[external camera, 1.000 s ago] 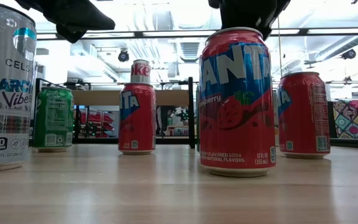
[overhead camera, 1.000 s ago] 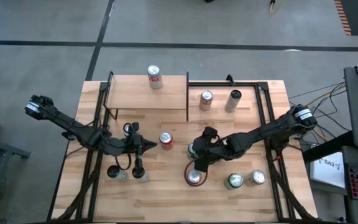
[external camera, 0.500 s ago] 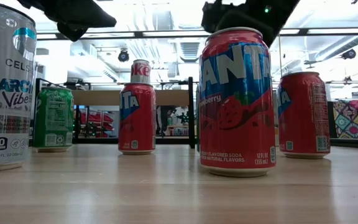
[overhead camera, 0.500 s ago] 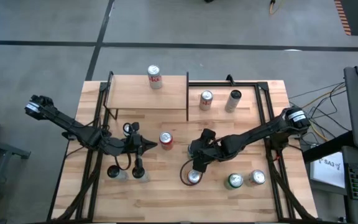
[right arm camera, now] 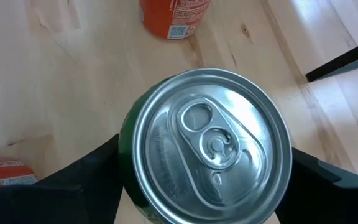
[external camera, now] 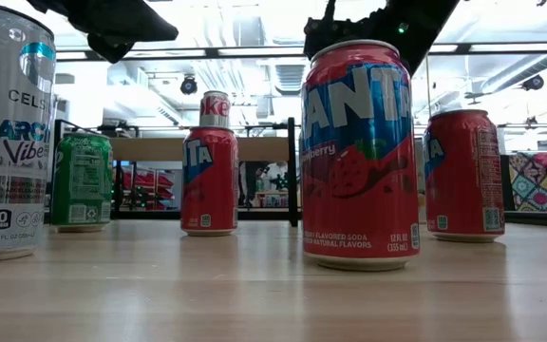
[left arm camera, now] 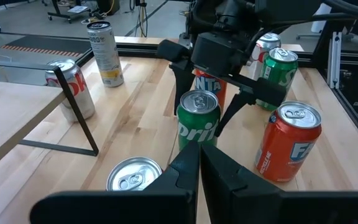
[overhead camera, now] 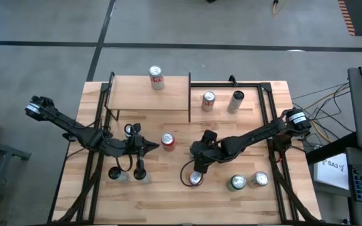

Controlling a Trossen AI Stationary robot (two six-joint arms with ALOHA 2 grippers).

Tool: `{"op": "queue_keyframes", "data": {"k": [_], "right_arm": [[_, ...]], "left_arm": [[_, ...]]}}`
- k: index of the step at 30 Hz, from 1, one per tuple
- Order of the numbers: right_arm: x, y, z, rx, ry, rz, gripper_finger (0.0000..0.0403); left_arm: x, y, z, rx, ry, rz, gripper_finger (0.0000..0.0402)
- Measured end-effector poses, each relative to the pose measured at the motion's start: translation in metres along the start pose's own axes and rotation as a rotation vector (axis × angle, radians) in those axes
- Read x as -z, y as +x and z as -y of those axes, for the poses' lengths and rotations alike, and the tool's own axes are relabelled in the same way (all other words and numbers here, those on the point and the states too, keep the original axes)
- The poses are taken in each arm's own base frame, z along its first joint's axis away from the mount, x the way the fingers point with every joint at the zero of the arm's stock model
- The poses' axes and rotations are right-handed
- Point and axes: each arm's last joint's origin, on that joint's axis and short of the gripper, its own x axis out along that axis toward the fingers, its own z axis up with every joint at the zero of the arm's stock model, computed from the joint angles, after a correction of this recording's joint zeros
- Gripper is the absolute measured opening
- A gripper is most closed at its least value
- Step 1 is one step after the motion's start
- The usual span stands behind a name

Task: Place canned beverage on shelf
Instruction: Put the middle green soda can on the shelf

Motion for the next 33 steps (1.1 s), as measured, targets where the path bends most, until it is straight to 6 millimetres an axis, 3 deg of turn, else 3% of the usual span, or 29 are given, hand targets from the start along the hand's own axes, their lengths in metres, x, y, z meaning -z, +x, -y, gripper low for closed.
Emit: {"op": "queue_keyframes", "data": {"k": [9, 18, 33], "right_arm": [[-0.001, -0.006, 0.002, -0.006, -0.007, 0.004, 0.0299], [-0.013, -0.028, 0.017, -0.054, 0.015, 0.058, 0.0299], [-0.091, -0.087, 0.045, -0.122, -0.096, 0.223, 0.0299]], "left_arm": [[0.0, 0.0, 0.0, 0.0, 0.021, 0.001, 0.0], [0.0, 0.0, -0.001, -0.019, 0.026, 0.006, 0.0], [-0.005, -0.002, -0.002, -0.066, 0.161, 0.046, 0.0]]}}
